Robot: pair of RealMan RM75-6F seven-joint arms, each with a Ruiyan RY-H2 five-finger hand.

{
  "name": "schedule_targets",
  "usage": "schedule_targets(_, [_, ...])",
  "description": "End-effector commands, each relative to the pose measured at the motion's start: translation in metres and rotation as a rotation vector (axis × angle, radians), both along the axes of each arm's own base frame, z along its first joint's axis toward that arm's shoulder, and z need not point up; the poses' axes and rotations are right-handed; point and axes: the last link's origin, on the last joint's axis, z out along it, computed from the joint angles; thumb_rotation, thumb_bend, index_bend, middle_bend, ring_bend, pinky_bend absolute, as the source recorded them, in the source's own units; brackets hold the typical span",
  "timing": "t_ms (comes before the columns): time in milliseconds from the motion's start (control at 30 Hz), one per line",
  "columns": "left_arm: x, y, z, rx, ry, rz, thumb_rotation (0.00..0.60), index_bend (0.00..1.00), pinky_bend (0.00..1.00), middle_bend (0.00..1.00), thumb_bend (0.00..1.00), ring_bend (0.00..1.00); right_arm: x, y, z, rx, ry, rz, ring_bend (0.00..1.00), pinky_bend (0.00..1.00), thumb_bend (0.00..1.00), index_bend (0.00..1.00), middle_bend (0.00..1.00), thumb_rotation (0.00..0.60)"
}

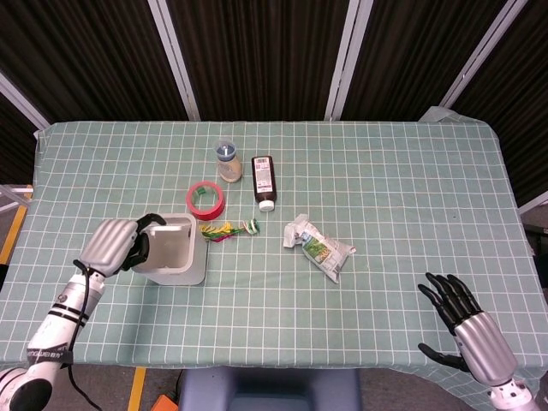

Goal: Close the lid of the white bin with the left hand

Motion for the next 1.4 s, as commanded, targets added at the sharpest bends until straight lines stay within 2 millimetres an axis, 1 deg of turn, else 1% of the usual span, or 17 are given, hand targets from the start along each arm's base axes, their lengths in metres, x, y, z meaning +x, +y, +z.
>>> schedule_targets(33, [-0.011,-0.016,-0.001,-0.027,0.019,0.003,0.6,0.33,1.0,1.0,0.86,1.0,0.0,0.001,0.0,0.0,-0.002,0.002,0.0,0.0,0.22,0.0,0.0,0.6])
schedule_targets(233, [-0.026,-0.031,-0.009,-0.091,0.067,0.015,0.6,0.33,1.0,1.0,0.88,1.0,0.001,0.001,-0.001,0.006,-0.004,0.002,0.0,0.0,0.22,0.0,0.0,0.6])
schedule_targets(467, [-0.037,-0.034,-0.018,-0.15,0.123,0.038,0.6,0.32,1.0,1.0,0.88,1.0,0.001,0.001,-0.001,0.002,-0.008,0.001,0.0,0.0,0.22,0.0,0.0,0.6])
schedule_targets(600, [-0.036,-0.035,-0.017,-0.162,0.131,0.037,0.6,0.32,1.0,1.0,0.88,1.0,0.001,0.001,-0.001,0.004,-0.007,-0.001,0.0,0.0,0.22,0.0,0.0,0.6])
schedule_targets(733, [-0.027,-0.039,-0.008,-0.102,0.061,-0.001,0.6,0.24,1.0,1.0,0.87,0.99,0.001,0.001,0.0,0.002,-0.011,-0.001,0.0,0.0,0.22,0.0,0.0,0.6])
schedule_targets(800, [-0.023,-0.044,0.003,-0.027,0.011,-0.051,0.6,0.19,1.0,0.96,0.83,0.93,0.001,0.001,0.0,0.0,-0.012,-0.001,0.0,0.0,0.22,0.0,0.0,0.6])
schedule_targets(900, [-0.026,-0.059,0.02,0.088,-0.01,-0.14,0.6,0.14,0.98,0.74,0.72,0.69,0.001,0.001,0.001,-0.001,-0.012,-0.001,0.0,0.0,0.22,0.0,0.0,0.6])
schedule_targets(967, [-0.034,-0.075,0.03,0.148,-0.023,-0.176,0.6,0.14,0.91,0.63,0.68,0.57,0.001,0.001,0.0,0.002,-0.012,-0.001,0.0,0.0,0.22,0.0,0.0,0.6])
schedule_targets(1000, [-0.039,-0.082,0.033,0.161,-0.028,-0.179,0.6,0.15,0.84,0.59,0.67,0.52,0.001,0.001,0.0,0.003,-0.011,-0.001,0.0,0.0,0.22,0.0,0.0,0.6])
schedule_targets(1067, [-0.055,-0.101,0.04,0.167,-0.005,-0.165,0.6,0.14,0.64,0.49,0.63,0.42,0.001,0.002,-0.001,0.005,-0.01,0.001,0.0,0.0,0.22,0.0,0.0,0.6])
schedule_targets(1133, [-0.074,-0.118,0.046,0.173,0.045,-0.132,0.6,0.14,0.32,0.24,0.54,0.18,0.001,0.002,-0.001,0.008,-0.01,0.001,0.0,0.0,0.22,0.0,0.0,0.6])
schedule_targets(1200, [-0.098,-0.139,0.049,0.211,0.101,-0.076,0.6,0.12,0.11,0.05,0.48,0.02,0.002,0.002,-0.002,0.011,-0.006,0.002,0.0,0.0,0.22,0.0,0.0,0.6])
schedule_targets(1233, [-0.107,-0.149,0.047,0.234,0.102,-0.054,0.6,0.11,0.04,0.01,0.46,0.0,0.002,0.002,-0.003,0.013,-0.004,0.003,0.0,0.0,0.22,0.0,0.0,0.6])
schedule_targets(1267, [-0.119,-0.161,0.042,0.254,0.093,-0.021,0.6,0.1,0.01,0.0,0.44,0.0,0.002,0.003,-0.004,0.017,-0.003,0.004,0.0,0.0,0.22,0.0,0.0,0.6])
schedule_targets(1333, [-0.137,-0.178,0.033,0.26,0.074,0.035,0.6,0.09,0.0,0.0,0.41,0.0,0.002,0.003,-0.005,0.022,0.0,0.004,0.0,0.0,0.22,0.0,0.0,0.6])
schedule_targets(1367, [-0.146,-0.183,0.029,0.248,0.098,0.068,0.6,0.08,0.0,0.0,0.4,0.0,0.003,0.003,-0.006,0.024,-0.002,0.006,0.0,0.0,0.22,0.0,0.0,0.6])
schedule_targets(1400, [-0.148,-0.184,0.027,0.225,0.128,0.053,0.6,0.07,0.0,0.0,0.39,0.0,0.003,0.003,-0.006,0.026,-0.004,0.011,0.0,0.0,0.22,0.0,0.0,0.6])
